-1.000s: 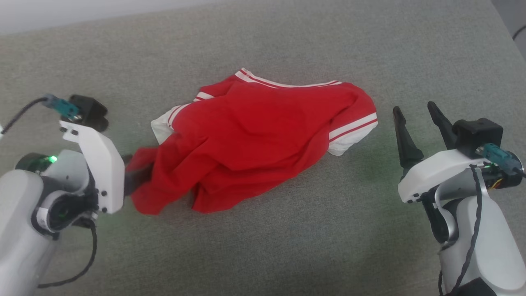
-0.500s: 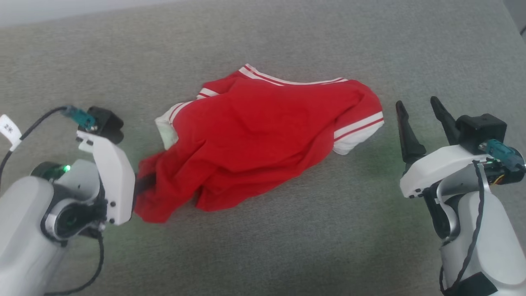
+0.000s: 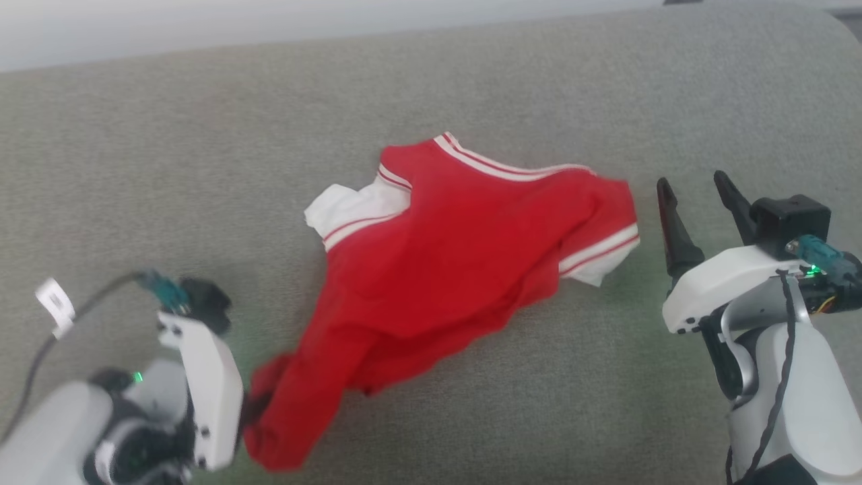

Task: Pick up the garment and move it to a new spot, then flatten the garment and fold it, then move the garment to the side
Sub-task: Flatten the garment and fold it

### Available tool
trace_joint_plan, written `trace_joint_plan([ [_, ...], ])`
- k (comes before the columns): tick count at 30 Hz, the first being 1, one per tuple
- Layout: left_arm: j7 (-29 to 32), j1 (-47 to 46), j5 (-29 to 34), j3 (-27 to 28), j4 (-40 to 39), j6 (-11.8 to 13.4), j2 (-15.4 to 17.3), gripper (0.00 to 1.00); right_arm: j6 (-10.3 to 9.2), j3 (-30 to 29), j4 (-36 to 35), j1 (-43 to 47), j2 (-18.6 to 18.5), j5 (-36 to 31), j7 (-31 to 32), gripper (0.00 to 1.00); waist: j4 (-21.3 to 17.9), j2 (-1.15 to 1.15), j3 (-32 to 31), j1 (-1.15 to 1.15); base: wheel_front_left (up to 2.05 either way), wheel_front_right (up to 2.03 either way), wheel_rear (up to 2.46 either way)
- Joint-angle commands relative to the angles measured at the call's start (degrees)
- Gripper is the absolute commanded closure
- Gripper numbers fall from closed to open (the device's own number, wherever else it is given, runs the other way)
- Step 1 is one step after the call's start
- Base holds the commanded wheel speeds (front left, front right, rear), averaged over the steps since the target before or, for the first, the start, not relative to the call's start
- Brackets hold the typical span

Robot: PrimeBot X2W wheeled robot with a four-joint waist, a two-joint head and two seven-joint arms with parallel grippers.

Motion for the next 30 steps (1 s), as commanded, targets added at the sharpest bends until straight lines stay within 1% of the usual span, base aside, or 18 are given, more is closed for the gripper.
trace_joint_plan([
  [1,0.33,1.85,-0.83,-0.57,-0.51,0.28,0.08,1.0,0.0,0.14,-0.22,0.6,0.09,-0.41,0.2,0.0,0.76,0.0,-0.84,0.0,0.0,0.0,0.0],
  [6,-0.01,5.36,-0.92,-2.14,-2.14,-0.27,-0.17,1.0,0.0,0.37,-0.46,1.32,0.09,-0.6,0.77,0.0,1.68,0.0,-2.04,0.0,0.0,0.0,0.0],
  [8,-1.05,5.81,-0.41,-2.11,-2.4,-0.48,-0.43,1.0,0.0,0.45,-0.56,1.52,0.09,-0.47,0.95,0.0,1.89,0.0,-2.48,0.0,0.0,0.0,0.0],
  [9,-1.67,5.7,0.13,-1.95,-2.43,-0.57,-0.41,0.6,0.0,0.61,-0.6,1.61,0.09,-0.46,0.98,0.0,1.95,0.0,-2.72,0.0,0.0,0.0,0.0],
  [10,-2.23,5.47,0.49,-1.75,-2.42,-0.59,-0.24,0.12,0.0,0.78,-0.61,1.61,0.1,-0.33,0.92,0.0,1.94,0.0,-2.94,0.0,0.0,0.0,0.0],
  [11,-2.54,5.1,0.57,-1.43,-2.42,-0.34,-0.18,0.0,0.0,0.93,-0.71,1.56,0.09,-0.25,0.88,0.0,1.91,0.0,-3.11,0.0,0.0,0.0,0.0],
  [16,-2.47,2.94,0.95,-0.05,-3.25,0.58,0.61,0.0,0.0,1.08,-0.71,1.52,0.05,-0.03,0.52,0.0,1.46,0.0,-3.91,0.0,0.0,0.0,0.0],
  [23,-1.53,-2.94,1.69,2.66,-5.38,1.67,2.34,0.0,0.0,1.95,-0.02,0.63,0.04,0.62,-0.31,0.0,-0.67,0.0,-4.4,0.0,0.0,0.0,0.0],
  [25,-2.17,-5.09,2.67,3.31,-4.66,1.4,2.66,0.0,0.0,2.34,0.26,0.38,0.06,0.73,-0.84,0.0,-1.48,0.0,-4.19,0.0,0.0,0.0,0.0],
  [30,-5.34,-11.08,5.72,3.83,-1.51,-1.6,2.07,0.0,0.0,3.51,0.79,-0.66,0.08,1.44,-2.71,0.0,-4.13,0.0,-2.95,0.0,0.0,0.0,0.0],
])
